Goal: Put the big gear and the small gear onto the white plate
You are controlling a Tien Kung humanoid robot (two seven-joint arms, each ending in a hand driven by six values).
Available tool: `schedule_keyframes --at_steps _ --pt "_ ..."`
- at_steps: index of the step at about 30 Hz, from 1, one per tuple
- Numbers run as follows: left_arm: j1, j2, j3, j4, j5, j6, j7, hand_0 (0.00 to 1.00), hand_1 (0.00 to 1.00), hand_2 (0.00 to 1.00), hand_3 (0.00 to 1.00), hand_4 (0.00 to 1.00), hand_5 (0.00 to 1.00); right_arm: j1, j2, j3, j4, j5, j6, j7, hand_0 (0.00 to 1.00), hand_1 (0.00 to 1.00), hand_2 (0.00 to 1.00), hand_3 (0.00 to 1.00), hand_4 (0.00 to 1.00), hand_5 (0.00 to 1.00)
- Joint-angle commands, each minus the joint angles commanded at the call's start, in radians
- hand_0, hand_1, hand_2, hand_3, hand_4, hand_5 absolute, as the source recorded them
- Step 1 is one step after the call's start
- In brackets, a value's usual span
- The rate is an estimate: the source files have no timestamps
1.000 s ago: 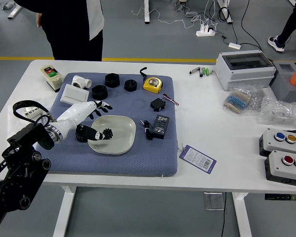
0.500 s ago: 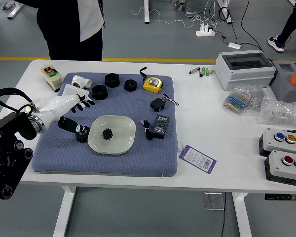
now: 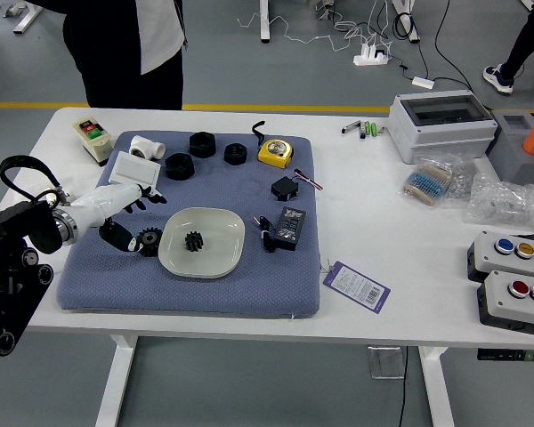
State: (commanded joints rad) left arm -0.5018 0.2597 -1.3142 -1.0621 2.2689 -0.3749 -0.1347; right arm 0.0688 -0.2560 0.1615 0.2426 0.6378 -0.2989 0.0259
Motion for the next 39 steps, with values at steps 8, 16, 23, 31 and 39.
schedule_keyframes --at_steps 8,16,23,31,39 --pt "-0.002 0.0 0.003 0.014 0.0 -0.012 0.001 0.639 0.785 0.869 0.829 0.995 0.025 0.002 -0.001 0.001 0.0 -0.001 0.001 0.0 0.66 0.675 0.739 0.567 0.79 0.678" --pt "-0.007 -0.014 0.013 0.053 0.0 0.019 -0.017 0.628 0.77 0.852 0.812 0.998 0.058 0.002 0.0 0.001 0.001 0.001 0.001 0.001 0.66 0.675 0.739 0.567 0.79 0.678" --pt "-0.014 -0.029 0.012 0.091 0.0 0.029 -0.024 0.582 0.704 0.764 0.759 0.993 0.097 -0.002 0.002 -0.006 0.0 0.004 0.0 0.0 0.66 0.676 0.739 0.567 0.79 0.678" --pt "-0.014 -0.032 0.016 0.109 0.0 0.033 -0.027 0.501 0.606 0.61 0.61 0.969 0.098 -0.006 0.002 -0.011 0.001 0.004 0.0 0.001 0.66 0.675 0.739 0.567 0.79 0.677" --pt "-0.015 -0.032 0.021 0.11 0.0 0.048 -0.03 0.445 0.507 0.528 0.568 0.926 0.083 -0.007 0.003 -0.013 0.001 0.004 0.001 0.001 0.66 0.675 0.739 0.567 0.79 0.678"
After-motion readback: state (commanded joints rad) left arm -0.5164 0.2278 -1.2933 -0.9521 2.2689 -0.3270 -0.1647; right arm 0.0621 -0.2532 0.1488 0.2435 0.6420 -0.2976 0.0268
